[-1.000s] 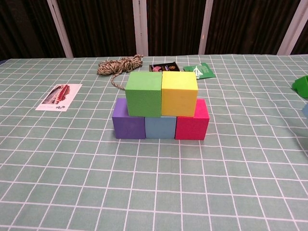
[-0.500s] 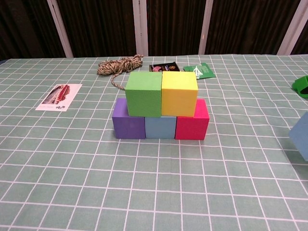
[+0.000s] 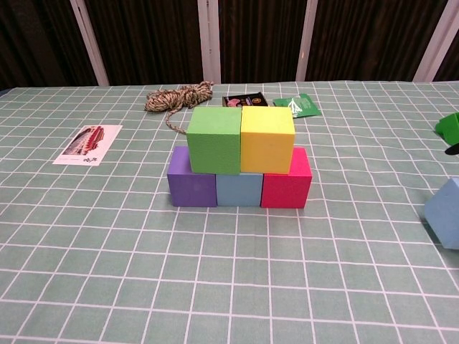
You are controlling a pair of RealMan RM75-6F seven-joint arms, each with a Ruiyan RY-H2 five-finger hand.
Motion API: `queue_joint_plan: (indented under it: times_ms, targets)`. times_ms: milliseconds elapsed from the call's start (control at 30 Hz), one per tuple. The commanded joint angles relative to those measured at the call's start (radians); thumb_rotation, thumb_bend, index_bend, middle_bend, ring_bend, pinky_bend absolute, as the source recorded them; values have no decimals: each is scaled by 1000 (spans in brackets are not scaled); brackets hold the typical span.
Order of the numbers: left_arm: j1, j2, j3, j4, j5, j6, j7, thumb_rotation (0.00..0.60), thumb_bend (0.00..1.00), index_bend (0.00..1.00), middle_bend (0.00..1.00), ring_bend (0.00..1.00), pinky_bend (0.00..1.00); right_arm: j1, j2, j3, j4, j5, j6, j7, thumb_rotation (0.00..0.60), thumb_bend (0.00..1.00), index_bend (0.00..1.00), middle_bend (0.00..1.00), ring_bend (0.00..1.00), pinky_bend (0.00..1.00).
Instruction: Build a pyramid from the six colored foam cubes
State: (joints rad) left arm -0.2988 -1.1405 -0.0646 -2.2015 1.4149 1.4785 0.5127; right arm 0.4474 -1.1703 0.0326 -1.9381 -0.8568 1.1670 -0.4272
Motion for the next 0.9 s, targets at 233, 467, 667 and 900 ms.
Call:
queue_joint_plan:
  times_ms: [233,467,667,900]
  targets:
    - [5,-2,6,-4,12,-8,7,600,102,0,64,0,0,3,41,-24,-26,-11,-28,-23,600,244,0,54,27,0]
    - [13,-2,12,-6,31,-7,5,600,102,0,64,0,0,-12,64,-42,-4,-60,-37,3,600,245,0,162,79,0]
    - [18,-7,16,-5,41,-10,9,600,102,0,64,0,0,-28,47,-37,34,-98,-27,46,600,244,0,264,154,0]
    - [23,-7,10,-6,46,-6,7,600,102,0,64,0,0,-32,27,-37,66,-109,-40,59,600,244,0,272,163,0]
